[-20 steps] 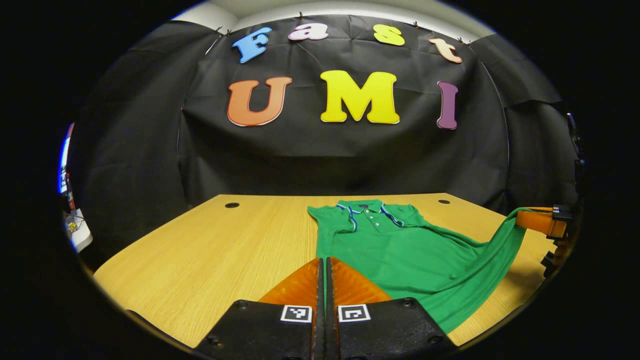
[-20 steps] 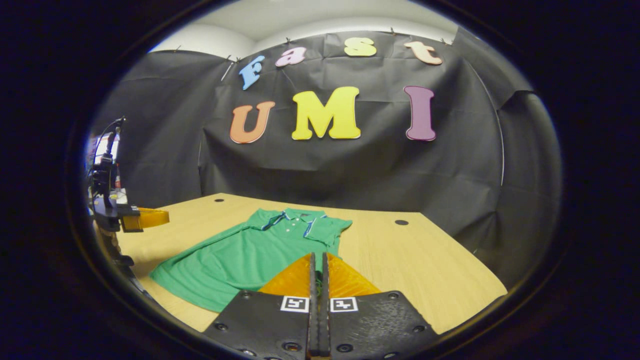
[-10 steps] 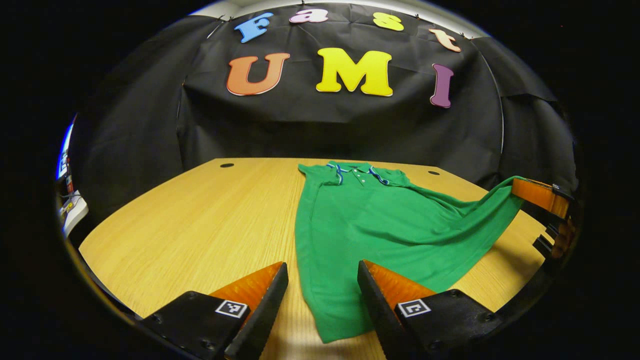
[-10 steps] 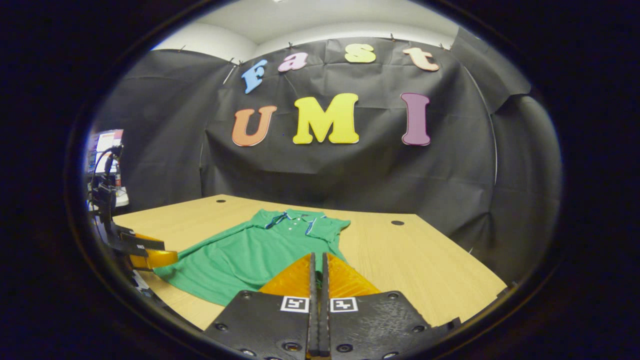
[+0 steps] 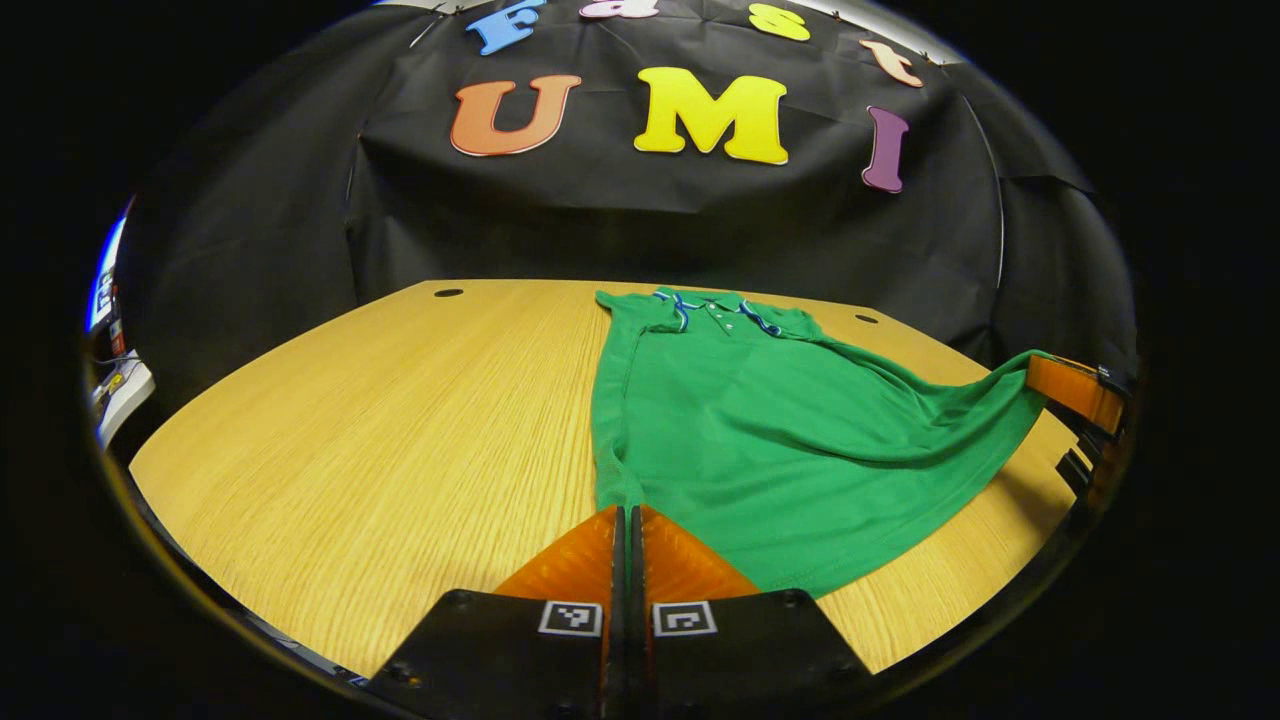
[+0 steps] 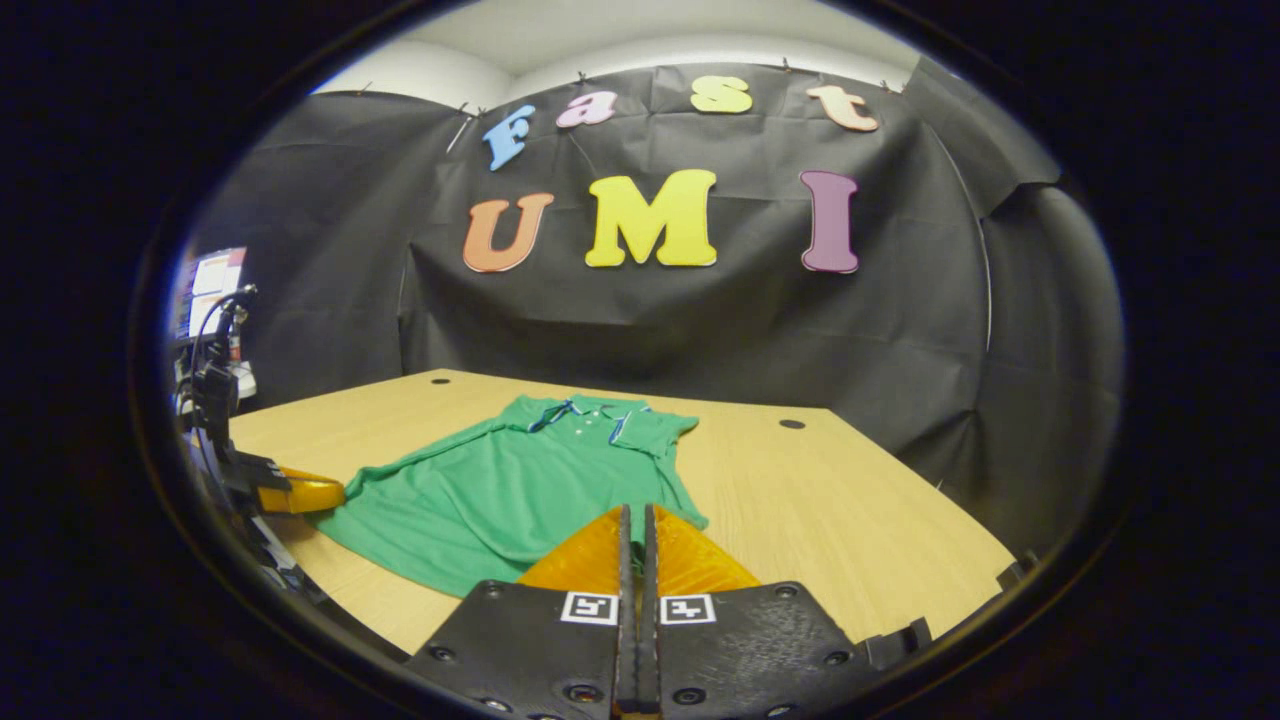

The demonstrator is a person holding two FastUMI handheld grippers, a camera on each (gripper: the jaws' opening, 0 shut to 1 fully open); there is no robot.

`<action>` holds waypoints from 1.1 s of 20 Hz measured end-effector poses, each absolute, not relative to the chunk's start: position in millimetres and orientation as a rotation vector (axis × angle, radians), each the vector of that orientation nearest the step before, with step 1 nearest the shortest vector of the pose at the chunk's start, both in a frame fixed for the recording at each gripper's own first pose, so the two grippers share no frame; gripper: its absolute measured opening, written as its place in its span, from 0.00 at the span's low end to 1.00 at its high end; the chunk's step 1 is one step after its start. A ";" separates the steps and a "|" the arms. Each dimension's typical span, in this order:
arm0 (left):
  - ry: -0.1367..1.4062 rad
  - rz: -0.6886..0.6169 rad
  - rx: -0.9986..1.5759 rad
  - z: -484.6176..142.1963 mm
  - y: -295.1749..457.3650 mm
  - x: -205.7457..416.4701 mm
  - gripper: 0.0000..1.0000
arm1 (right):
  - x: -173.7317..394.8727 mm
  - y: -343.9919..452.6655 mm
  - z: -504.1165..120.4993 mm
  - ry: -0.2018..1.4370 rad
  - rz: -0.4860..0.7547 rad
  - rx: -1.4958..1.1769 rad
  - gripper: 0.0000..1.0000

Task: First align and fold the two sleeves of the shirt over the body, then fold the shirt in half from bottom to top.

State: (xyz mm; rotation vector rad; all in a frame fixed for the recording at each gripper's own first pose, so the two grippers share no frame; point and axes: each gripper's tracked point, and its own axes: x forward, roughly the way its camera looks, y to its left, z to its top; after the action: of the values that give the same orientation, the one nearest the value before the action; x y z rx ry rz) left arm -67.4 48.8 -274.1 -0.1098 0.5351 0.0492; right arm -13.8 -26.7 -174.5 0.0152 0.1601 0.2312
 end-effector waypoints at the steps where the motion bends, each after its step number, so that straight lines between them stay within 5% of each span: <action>1: 0.525 0.053 -0.110 -270.9 51.5 -65.6 0.06 | -12.6 -27.6 -171.6 0.154 0.229 0.014 0.01; 13: 0.369 0.045 -0.097 -191.4 66.1 2.3 0.06 | 25.8 -11.6 -133.5 0.113 0.255 -0.007 0.01; 22: 0.239 0.023 -0.045 -131.2 86.3 131.5 0.06 | 137.1 5.2 -82.0 0.061 0.227 -0.047 0.01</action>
State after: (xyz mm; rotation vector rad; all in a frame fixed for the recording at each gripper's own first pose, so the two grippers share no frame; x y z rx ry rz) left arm 131.5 86.3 -131.2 -0.0449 0.2388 0.0227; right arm 137.1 5.2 -82.0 -0.0465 0.0611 0.2265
